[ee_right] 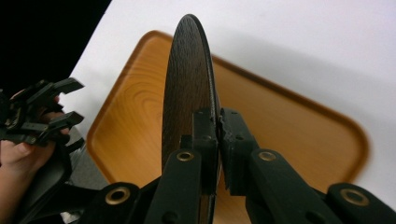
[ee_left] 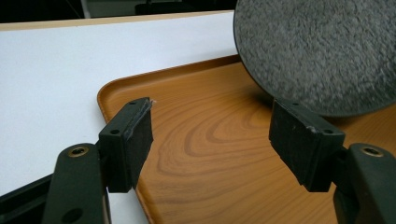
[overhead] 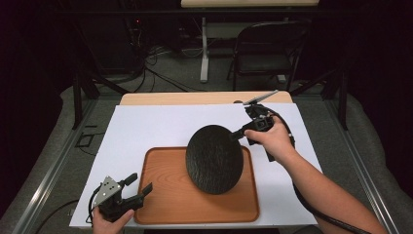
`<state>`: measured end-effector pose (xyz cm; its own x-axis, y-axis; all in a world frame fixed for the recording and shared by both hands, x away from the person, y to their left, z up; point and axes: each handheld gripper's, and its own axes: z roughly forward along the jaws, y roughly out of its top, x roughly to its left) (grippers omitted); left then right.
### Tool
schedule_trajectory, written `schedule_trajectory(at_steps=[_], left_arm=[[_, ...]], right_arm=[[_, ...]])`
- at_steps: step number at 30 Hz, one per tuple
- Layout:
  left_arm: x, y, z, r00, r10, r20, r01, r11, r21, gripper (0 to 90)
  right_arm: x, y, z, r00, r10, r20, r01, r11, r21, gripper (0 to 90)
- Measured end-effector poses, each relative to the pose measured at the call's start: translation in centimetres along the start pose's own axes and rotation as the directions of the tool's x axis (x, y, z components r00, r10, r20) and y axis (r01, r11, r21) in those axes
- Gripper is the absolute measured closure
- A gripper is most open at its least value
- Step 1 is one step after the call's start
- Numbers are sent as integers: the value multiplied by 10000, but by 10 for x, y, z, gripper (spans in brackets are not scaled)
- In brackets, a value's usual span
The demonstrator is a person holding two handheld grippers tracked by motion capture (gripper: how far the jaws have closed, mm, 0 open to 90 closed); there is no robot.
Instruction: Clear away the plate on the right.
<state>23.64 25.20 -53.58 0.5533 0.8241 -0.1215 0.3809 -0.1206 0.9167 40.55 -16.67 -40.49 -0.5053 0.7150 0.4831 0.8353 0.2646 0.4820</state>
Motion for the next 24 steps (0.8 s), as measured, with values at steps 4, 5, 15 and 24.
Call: schedule_trajectory(at_steps=[4, 5, 15, 24], left_arm=[[0, 0, 0, 10000, -4, -4, 4, 10000, -39, 306], [0, 0, 0, 10000, -19, -3, 19, 10000, -49, 306], [0, 0, 0, 10000, 2, 5, -2, 10000, -14, 306], [0, 0, 0, 10000, 2, -7, -2, 10000, -15, 306]], right_arm=[[14, -6, 17, 9990, -273, -366, 284, 9992, 287, 854], [14, -6, 17, 9990, -273, -366, 284, 9992, 287, 854], [15, -16, 31, 9992, -43, -392, 66, 9983, 587, 858], [14, -21, 30, 9990, -442, -107, 446, 9983, 369, 866]])
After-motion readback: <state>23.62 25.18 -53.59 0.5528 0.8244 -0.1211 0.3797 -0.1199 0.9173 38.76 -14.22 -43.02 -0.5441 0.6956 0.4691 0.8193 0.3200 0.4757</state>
